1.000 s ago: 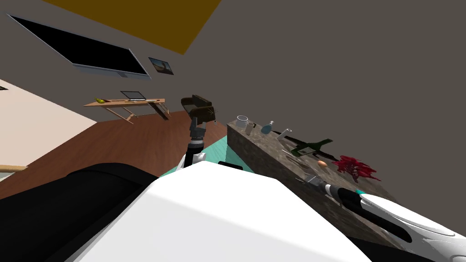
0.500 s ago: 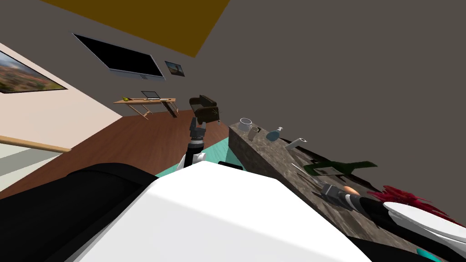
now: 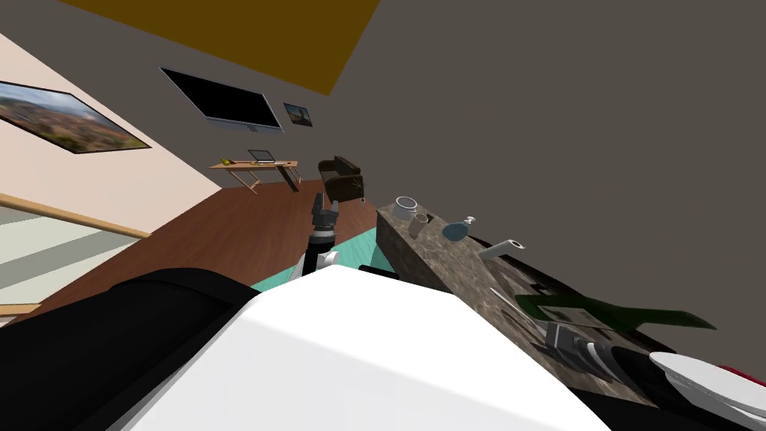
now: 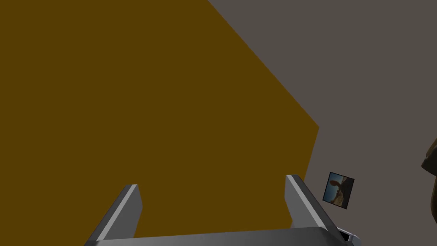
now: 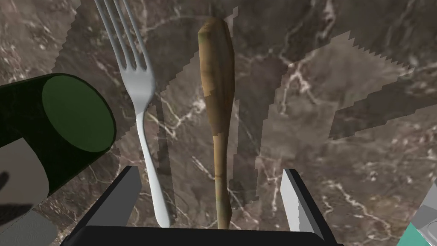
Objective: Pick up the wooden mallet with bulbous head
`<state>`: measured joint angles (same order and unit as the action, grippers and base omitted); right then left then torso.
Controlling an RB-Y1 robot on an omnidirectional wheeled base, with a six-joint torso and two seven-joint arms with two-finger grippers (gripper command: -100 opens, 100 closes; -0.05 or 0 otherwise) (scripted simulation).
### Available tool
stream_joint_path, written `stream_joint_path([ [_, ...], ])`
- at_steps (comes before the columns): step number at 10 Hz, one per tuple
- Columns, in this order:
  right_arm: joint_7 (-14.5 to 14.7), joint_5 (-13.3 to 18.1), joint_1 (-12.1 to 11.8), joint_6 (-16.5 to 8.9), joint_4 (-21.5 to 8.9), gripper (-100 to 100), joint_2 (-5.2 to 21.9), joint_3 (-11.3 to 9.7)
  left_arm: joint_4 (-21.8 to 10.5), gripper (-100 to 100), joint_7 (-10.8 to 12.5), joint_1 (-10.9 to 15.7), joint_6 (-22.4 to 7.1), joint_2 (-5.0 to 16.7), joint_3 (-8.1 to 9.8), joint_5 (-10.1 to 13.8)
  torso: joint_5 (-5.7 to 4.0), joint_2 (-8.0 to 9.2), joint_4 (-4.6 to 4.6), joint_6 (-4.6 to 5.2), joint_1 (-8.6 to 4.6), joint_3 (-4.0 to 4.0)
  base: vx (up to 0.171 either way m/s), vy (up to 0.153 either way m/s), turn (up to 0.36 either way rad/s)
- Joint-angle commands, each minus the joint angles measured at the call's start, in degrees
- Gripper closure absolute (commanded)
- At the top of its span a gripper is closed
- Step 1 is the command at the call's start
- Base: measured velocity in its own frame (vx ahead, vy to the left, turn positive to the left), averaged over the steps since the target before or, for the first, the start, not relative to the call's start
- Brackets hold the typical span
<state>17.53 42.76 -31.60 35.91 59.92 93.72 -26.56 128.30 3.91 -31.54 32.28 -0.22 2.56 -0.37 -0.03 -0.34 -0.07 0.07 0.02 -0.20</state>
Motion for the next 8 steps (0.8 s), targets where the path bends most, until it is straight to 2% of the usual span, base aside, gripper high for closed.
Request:
stream_joint_path([
  [1,0.0,0.0,0.0,0.0,0.0,0,0.0,0.0,0.0,0,0.0,0.0,0.0,0.0,0.0,0.0,0.0,0.0,0.0,0.0,0.0,0.0,0.012,-0.009,0.001],
  [2,0.5,0.3,0.0,-0.9,-0.5,-100,-1.6,-0.3,0.0,0,0.0,0.0,0.0,0.0,0.0,0.0,0.04,0.2,0.05,0.01,0.14,0.13,0.012,-0.018,0.076],
  [4,1.1,0.7,0.0,-2.2,-1.2,-100,-4.1,-0.7,0.0,0,0.0,0.0,0.0,0.0,0.0,0.0,0.02,0.3,0.08,0.01,0.08,0.19,0.012,-0.038,0.079],
  [5,1.2,0.4,-0.1,-1.5,-1.3,-100,-3.4,-0.4,0.0,0,0.0,0.0,0.0,0.0,0.0,0.0,0.02,0.33,0.09,0.02,0.06,0.2,-0.009,-0.006,0.023],
  [6,1.3,0.4,-0.2,-1.6,-1.3,100,-3.5,-0.4,0.0,0,0.0,0.0,0.0,0.0,-0.01,0.0,0.05,0.37,0.1,0.02,0.17,0.23,0.0,0.0,0.0],
  [8,1.3,0.4,-0.2,-1.5,-1.3,100,-3.5,-0.4,0.0,0,0.0,0.0,0.0,0.0,-0.01,0.0,0.08,0.34,0.11,-0.03,0.17,0.22,-0.001,0.001,0.0],
])
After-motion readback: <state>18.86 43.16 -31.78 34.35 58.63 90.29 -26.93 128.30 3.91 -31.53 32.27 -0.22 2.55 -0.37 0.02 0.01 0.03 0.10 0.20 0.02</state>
